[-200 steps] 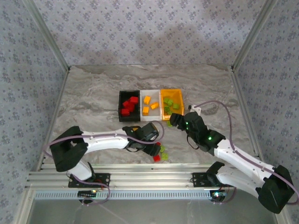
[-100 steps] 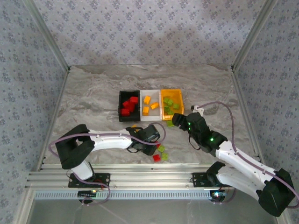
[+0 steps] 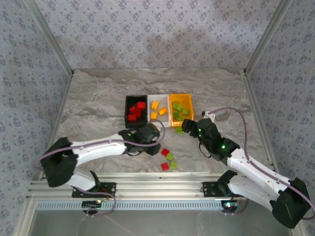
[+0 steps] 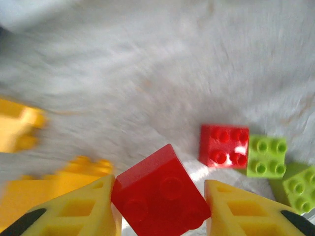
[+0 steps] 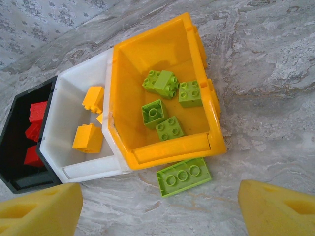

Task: Sort the legos into containers by color

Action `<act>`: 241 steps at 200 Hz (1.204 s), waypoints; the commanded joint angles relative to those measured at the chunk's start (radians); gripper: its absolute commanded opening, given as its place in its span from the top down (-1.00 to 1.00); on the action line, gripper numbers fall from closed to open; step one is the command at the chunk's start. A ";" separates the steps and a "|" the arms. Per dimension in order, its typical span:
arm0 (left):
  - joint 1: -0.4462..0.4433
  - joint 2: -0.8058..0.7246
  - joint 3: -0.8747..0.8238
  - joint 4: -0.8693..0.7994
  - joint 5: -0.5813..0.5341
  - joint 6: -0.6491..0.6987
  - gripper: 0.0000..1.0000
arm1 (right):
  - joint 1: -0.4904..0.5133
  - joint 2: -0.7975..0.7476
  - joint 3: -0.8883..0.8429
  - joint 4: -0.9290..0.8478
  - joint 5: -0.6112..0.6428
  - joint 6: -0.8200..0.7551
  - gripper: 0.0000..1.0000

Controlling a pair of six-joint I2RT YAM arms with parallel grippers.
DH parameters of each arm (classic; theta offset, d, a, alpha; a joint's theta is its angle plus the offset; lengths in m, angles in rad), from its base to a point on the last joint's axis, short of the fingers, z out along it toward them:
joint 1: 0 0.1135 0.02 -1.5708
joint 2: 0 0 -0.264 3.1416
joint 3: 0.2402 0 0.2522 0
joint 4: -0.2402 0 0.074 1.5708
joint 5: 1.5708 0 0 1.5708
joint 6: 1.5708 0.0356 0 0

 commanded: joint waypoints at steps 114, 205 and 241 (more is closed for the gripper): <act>0.482 0.182 0.197 0.143 0.017 -0.043 0.24 | -0.014 -0.022 -0.029 -0.017 -0.002 0.031 -0.69; 0.395 0.082 0.233 0.129 0.091 -0.046 -0.71 | -0.012 0.001 -0.044 -0.050 -0.125 0.005 -0.74; 0.319 -0.093 0.139 0.113 0.094 -0.045 -0.99 | 0.037 0.109 -0.030 -0.020 -0.249 -0.059 -0.74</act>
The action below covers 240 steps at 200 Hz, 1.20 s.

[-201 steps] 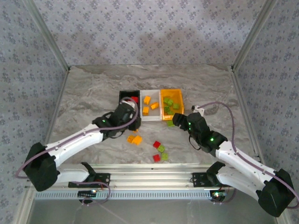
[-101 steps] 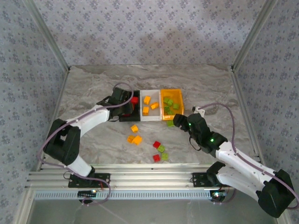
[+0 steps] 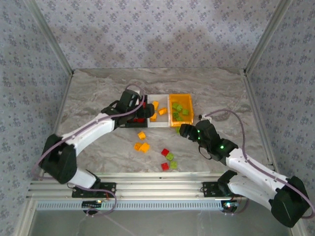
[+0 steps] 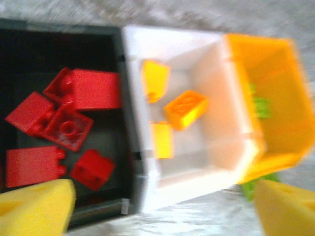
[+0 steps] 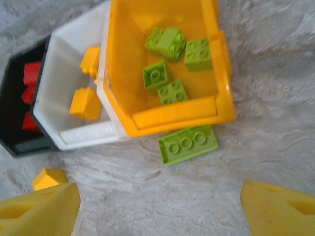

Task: Sort the legos into containers by color

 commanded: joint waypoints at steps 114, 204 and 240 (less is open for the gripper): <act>-0.054 -0.530 -0.413 -0.149 -0.069 -0.115 -0.99 | 0.360 0.654 0.363 -0.282 -0.018 -0.268 -0.63; -0.006 -0.536 -0.430 -0.150 -0.046 -0.120 -1.00 | 0.388 0.772 0.420 -0.296 -0.006 -0.302 -0.31; 0.000 -0.533 -0.438 -0.155 -0.042 -0.126 -0.99 | 0.386 0.779 0.423 -0.278 0.000 -0.303 0.04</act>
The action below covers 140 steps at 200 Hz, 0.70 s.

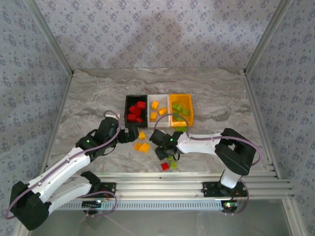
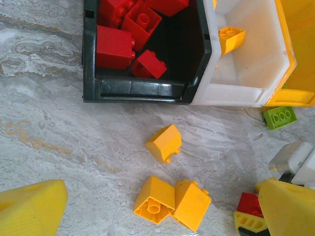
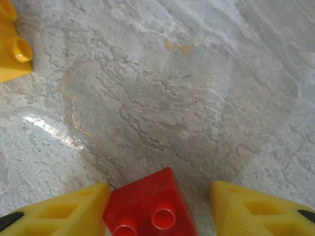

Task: Sort the legos into containers by color

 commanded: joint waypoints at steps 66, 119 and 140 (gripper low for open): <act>0.011 -0.018 -0.028 -0.037 -0.014 -0.023 -1.00 | -0.021 -0.126 0.045 0.064 0.047 -0.022 0.27; 0.010 -0.082 -0.082 -0.035 -0.019 -0.049 -0.99 | -0.098 0.000 0.320 0.156 -0.008 -0.054 0.27; 0.012 -0.118 -0.087 -0.062 -0.029 -0.052 -0.99 | -0.130 0.099 0.439 0.179 -0.013 -0.052 0.26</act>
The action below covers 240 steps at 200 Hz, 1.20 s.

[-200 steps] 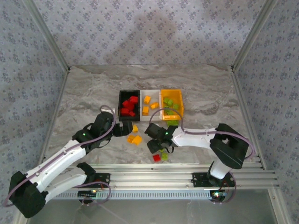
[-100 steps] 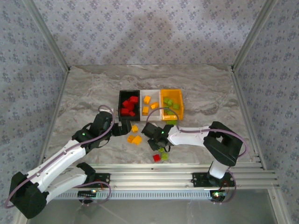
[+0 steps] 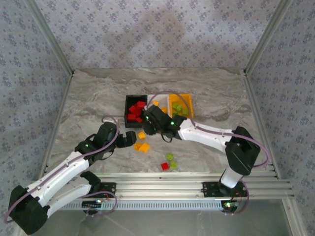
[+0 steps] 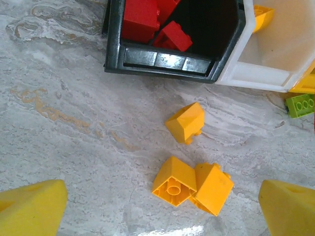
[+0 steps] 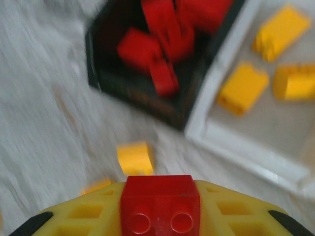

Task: Sort the legos into containers by color

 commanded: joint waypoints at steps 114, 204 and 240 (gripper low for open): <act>0.014 -0.154 -0.025 -0.099 -0.015 -0.017 -0.99 | -0.109 0.386 0.500 0.015 -0.025 0.001 -0.42; 0.014 -0.145 -0.022 -0.056 -0.009 -0.029 -0.99 | 0.012 -0.134 -0.060 -0.037 0.025 0.064 -0.55; 0.018 -0.127 -0.026 -0.037 -0.003 -0.030 -0.99 | 0.094 -0.329 -0.311 -0.162 0.060 0.145 -0.60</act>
